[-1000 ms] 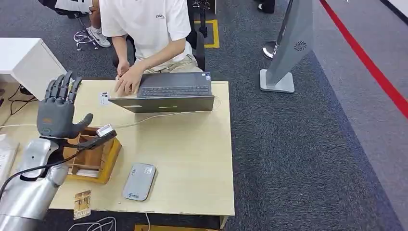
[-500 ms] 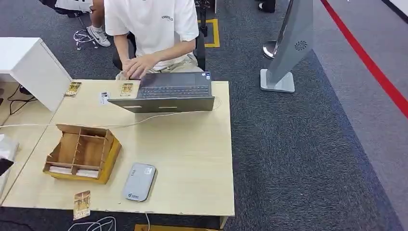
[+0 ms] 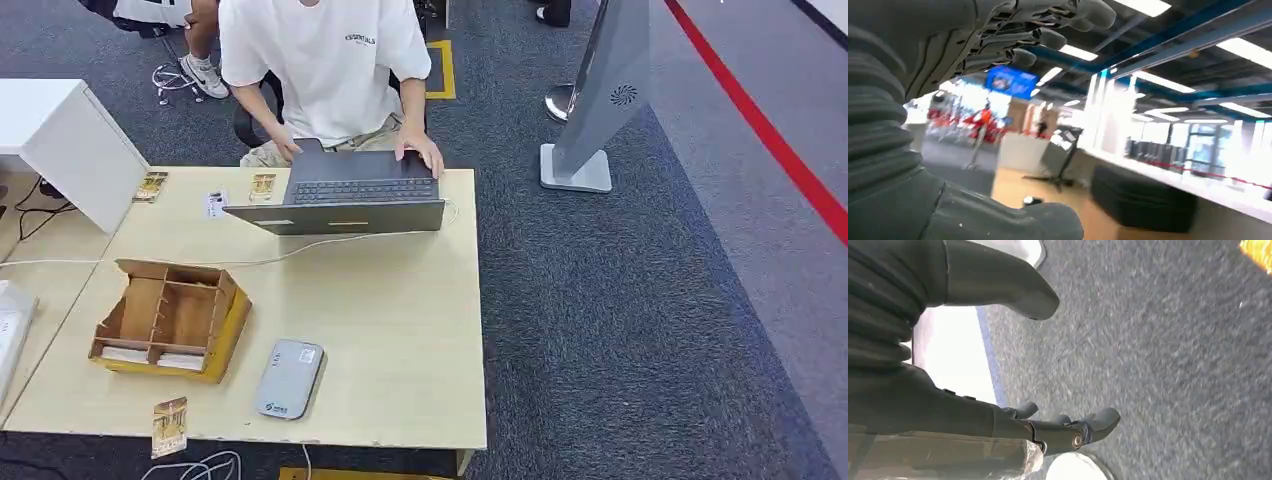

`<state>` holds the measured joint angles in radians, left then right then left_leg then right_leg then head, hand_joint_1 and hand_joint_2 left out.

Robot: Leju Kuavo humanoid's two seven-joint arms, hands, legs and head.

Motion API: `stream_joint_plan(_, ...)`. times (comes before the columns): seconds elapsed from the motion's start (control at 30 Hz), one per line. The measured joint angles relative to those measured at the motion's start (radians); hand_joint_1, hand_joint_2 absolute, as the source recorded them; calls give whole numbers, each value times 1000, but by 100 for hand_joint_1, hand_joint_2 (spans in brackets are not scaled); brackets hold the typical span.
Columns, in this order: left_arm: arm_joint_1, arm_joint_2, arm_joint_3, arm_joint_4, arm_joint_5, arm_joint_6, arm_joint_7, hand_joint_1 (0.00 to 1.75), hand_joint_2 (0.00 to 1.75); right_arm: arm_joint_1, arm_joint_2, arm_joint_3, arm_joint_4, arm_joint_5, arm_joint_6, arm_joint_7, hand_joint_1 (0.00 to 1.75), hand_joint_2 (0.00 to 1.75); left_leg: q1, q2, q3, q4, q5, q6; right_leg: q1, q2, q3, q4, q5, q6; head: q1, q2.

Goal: Pass the card to the sensor for recognition and then transmit it.

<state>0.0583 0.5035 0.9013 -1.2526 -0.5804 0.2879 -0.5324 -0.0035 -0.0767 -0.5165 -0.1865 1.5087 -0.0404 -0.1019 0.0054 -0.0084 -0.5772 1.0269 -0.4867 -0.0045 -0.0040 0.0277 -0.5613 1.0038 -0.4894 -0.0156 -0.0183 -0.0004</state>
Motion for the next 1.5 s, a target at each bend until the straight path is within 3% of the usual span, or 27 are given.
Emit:
stream_joint_plan(0.1, -42, -5, 169, 152, 90, -140, -6, 0, 175, 5, -15, 0, 0, -1, -5, -31, 0, 175, 0, -2, -1, 0, 0, 0, 0, -2, 0, 0, -2, 0, 0, 0)
stream_joint_plan(0.17, -63, -14, 276, 304, 155, -173, 13, 0, 175, 9, -25, 0, 0, -1, -7, -48, 0, 175, 0, -3, -1, 0, -1, -1, 0, -3, 0, 0, -2, 0, -1, 0)
stream_joint_plan(0.2, -70, -25, 319, 377, 181, -185, 32, 0, 0, 11, -30, 0, 0, -1, -8, -52, 0, 175, 0, -3, 0, 0, -1, -1, -1, -3, 1, 0, -2, 0, -1, 0)
stream_joint_plan(0.3, -74, -100, 426, 570, 240, -204, 121, 0, 0, 18, -43, 2, 3, 6, -15, -60, 0, 175, -3, -3, 0, 0, -2, 2, -3, -4, 1, 0, -4, 2, -3, 0)
stream_joint_plan(0.33, -75, -137, 454, 625, 253, -198, 149, 0, 175, 21, -47, 4, 3, 11, -18, -61, 0, 175, -3, -4, 0, 0, -3, 3, -3, -5, 2, -1, -4, 2, -4, 0)
stream_joint_plan(0.47, -80, -287, 530, 791, 262, -117, 292, 0, 175, 24, -68, 20, 7, 33, -21, -79, 0, 175, -5, -5, 1, 0, -3, 6, -6, -6, 3, -3, -3, 5, -1, 0)
stream_joint_plan(0.57, -91, -402, 543, 881, 224, -78, 385, 0, 175, 28, -83, 27, 10, 36, -24, -99, 0, 175, -9, -5, 1, 1, -3, 11, -9, -7, 4, -4, -2, 10, 0, 0)
stream_joint_plan(0.7, -108, -508, 544, 960, 177, -92, 464, 0, 175, 35, -103, 44, 16, 40, -35, -114, 0, 175, -11, -5, 2, 2, -4, 13, -10, -7, 5, -4, -2, 12, 3, 0)
stream_joint_plan(0.87, -121, -591, 513, 1002, 48, -153, 540, 0, 175, 41, -122, 76, 24, 40, -54, -132, 0, 175, -11, -5, 3, 2, -5, 14, -10, -6, 6, -4, -2, 13, 2, 0)
stream_joint_plan(1.07, -123, -638, 387, 1016, -118, -213, 543, 0, 175, 39, -122, 108, 28, 40, -44, -135, 0, 175, -10, -5, 3, 2, -5, 14, -9, -6, 6, -4, -2, 13, 0, 0)
stream_joint_plan(1.17, -121, -643, 330, 1020, -147, -240, 559, 0, 175, 39, -122, 117, 29, 31, -33, -141, 0, 175, -10, -5, 3, 2, -5, 14, -9, -6, 6, -4, -2, 13, 0, 0)
stream_joint_plan(1.5, -86, -629, 89, 1019, -38, -257, 564, 0, 175, 47, -98, 181, 17, -231, -19, -105, 0, 175, -10, -5, 3, 2, -5, 14, -9, -6, 6, -4, -2, 13, 0, 0)
